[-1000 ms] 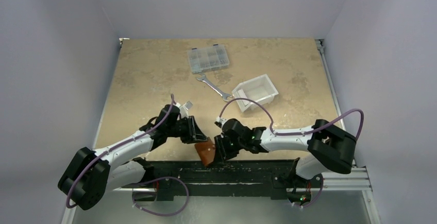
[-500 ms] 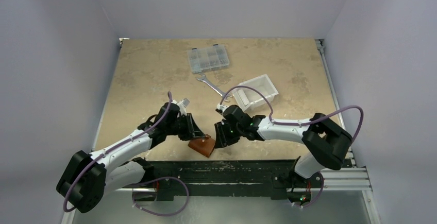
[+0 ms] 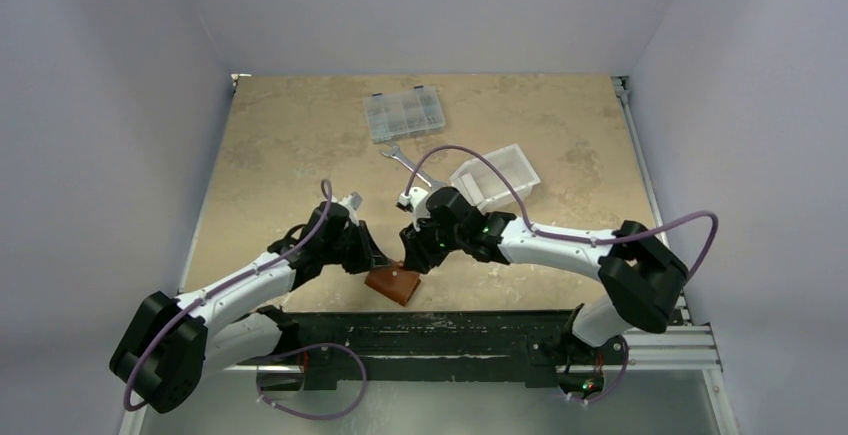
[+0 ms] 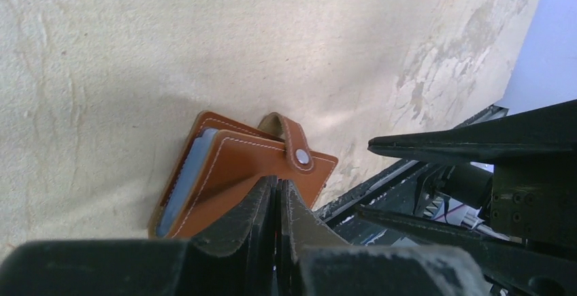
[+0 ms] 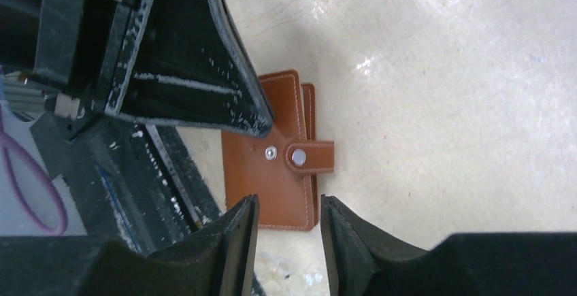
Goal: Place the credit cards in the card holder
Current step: Close the card holder at the corner of the board.
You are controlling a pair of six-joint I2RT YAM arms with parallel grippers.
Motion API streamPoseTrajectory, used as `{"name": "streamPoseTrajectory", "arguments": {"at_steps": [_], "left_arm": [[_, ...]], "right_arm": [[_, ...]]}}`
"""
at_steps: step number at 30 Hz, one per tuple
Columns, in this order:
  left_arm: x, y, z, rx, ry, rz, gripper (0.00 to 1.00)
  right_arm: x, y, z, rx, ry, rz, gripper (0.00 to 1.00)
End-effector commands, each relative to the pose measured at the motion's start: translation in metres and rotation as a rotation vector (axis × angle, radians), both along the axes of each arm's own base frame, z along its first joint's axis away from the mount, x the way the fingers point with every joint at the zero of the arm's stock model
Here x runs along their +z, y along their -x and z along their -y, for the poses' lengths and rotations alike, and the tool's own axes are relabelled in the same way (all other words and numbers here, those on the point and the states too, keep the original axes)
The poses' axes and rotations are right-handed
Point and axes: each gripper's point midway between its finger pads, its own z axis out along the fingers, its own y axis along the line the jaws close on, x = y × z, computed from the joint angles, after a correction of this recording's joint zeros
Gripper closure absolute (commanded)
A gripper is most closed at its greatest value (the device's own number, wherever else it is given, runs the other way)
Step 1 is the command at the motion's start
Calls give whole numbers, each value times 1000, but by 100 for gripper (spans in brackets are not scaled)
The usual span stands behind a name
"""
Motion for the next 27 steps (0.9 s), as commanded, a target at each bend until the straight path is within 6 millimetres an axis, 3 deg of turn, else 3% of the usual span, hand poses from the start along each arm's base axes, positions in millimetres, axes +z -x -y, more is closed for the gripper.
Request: {"name": "streamPoseTrajectory", "arguments": {"at_steps": [1, 5, 12, 27], "left_arm": [[-9, -3, -5, 29, -12, 9, 95], [-18, 0, -7, 34, -20, -4, 96], [-26, 4, -9, 31, -27, -19, 97], [-28, 6, -8, 24, -26, -27, 97]], "right_arm": [[13, -17, -25, 75, -39, 87, 57], [10, -20, -33, 101, -32, 89, 65], [-4, -18, -36, 133, 7, 57, 58], [-19, -14, -40, 149, 97, 96, 58]]}}
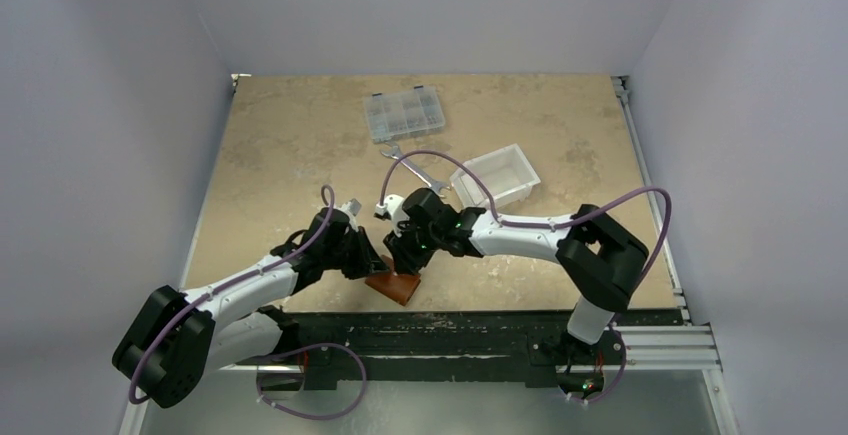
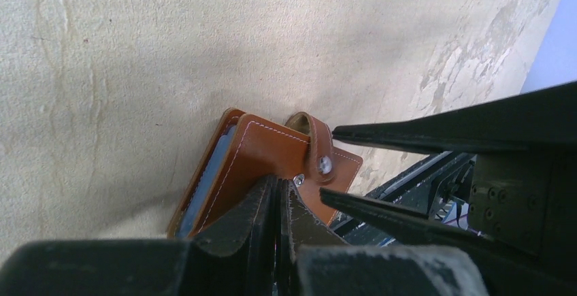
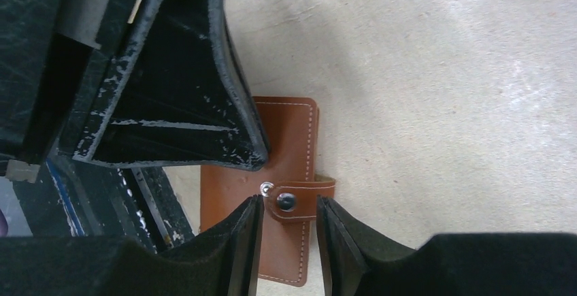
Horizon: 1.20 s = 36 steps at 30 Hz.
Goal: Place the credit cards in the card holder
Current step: Close the card holder at the corner of the board.
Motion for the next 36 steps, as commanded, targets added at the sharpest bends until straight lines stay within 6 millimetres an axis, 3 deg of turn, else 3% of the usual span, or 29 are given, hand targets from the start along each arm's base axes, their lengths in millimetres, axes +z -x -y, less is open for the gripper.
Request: {"name": "streamPoseTrajectory", "arguments": {"at_steps": [1, 8, 14, 23, 29, 36], "left_arm": [[-4, -1, -2, 10, -6, -1, 97], [-5, 1, -3, 12, -3, -6, 97], [-6, 3, -3, 9, -1, -8, 97], [-6, 3, -3, 8, 1, -10, 97], [-9, 4, -2, 2, 0, -17, 97], [-10, 4, -3, 7, 1, -21, 97]], "right_arm": [[16, -6, -13, 14, -5, 78, 58], [26, -11, -9, -17, 8, 140, 57], [25, -13, -9, -25, 25, 147, 66], [31, -6, -15, -7, -13, 114, 100], [38, 5, -15, 21, -57, 71, 100], [29, 16, -11, 99, -60, 32, 100]]}}
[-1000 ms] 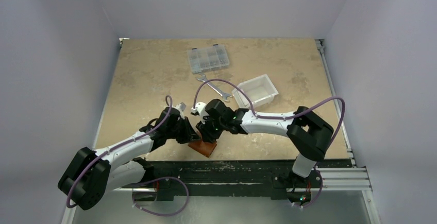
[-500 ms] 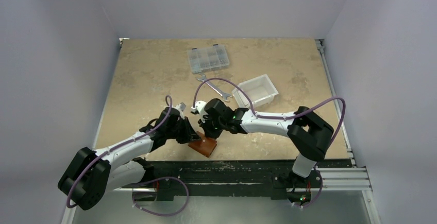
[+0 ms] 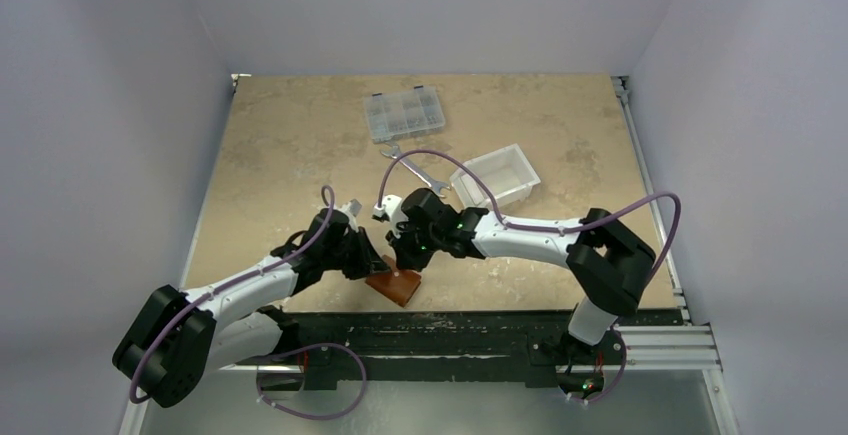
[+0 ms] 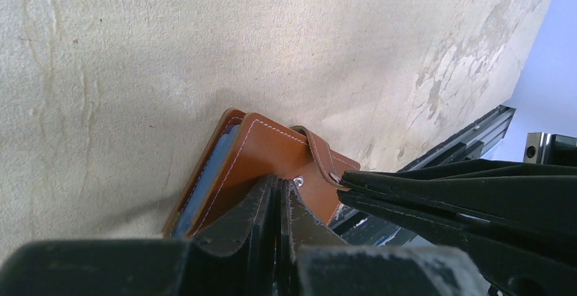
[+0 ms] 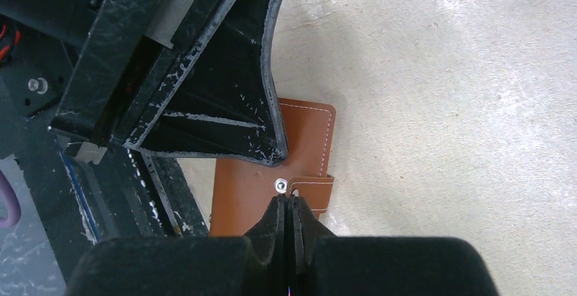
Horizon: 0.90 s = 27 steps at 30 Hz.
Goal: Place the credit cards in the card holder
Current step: Close the card holder at the corner of the board.
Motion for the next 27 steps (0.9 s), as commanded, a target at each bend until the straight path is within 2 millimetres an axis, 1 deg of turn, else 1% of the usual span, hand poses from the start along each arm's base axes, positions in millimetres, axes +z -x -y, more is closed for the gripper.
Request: {"name": "streamPoseTrajectory", "arguments": {"at_steps": [1, 6, 11, 15, 19, 22, 24, 27], "left_arm": [[-10, 4, -5, 17, -11, -27, 97], [-11, 4, -5, 34, -7, -33, 100], [-12, 5, -6, 42, -3, -36, 100], [-12, 5, -6, 42, -3, -36, 100], [-12, 6, -6, 42, -3, -39, 100], [-13, 8, -7, 42, -4, -40, 100], [-13, 8, -8, 43, -4, -40, 100], [-13, 8, -8, 44, -4, -40, 100]], "right_arm": [[10, 10, -7, 83, -53, -27, 100], [-2, 15, -7, 101, -23, -62, 100], [-16, 16, -8, 100, 3, -92, 100], [-20, 17, -8, 86, 4, -104, 100], [-22, 10, -4, 39, 21, -92, 100], [-25, 11, -2, 46, 33, -94, 100], [-32, 9, 2, 40, 65, -84, 100], [-37, 12, 7, 51, 91, -93, 100]]}}
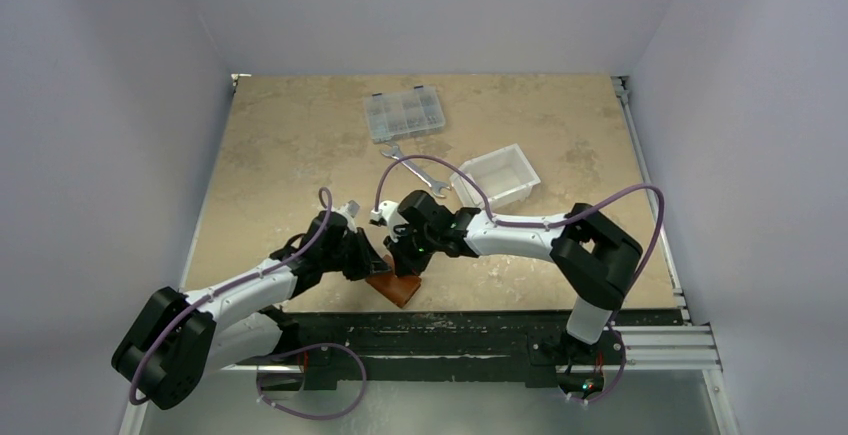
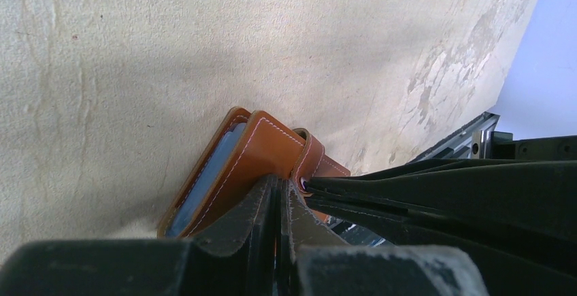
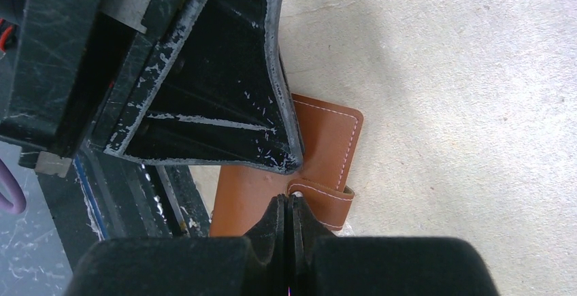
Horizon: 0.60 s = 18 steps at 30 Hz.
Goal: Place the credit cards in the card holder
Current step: Close the card holder at the corner of the board.
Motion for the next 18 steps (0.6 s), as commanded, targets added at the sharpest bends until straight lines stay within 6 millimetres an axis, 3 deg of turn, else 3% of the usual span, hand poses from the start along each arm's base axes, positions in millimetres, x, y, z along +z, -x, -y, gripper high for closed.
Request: {"name": "streamPoseTrajectory", "arguments": {"at_steps": [1, 12, 18], "left_arm": [[-13, 8, -9, 15, -37, -37, 100], [-14, 9, -11, 29, -39, -40, 100], [-14, 10, -12, 33, -40, -40, 100]], "right_arm": [[-18, 4, 10, 12, 80, -7, 100], [-40, 23, 12, 72, 166, -47, 100], [-71, 29, 27, 34, 288, -100, 100]]}}
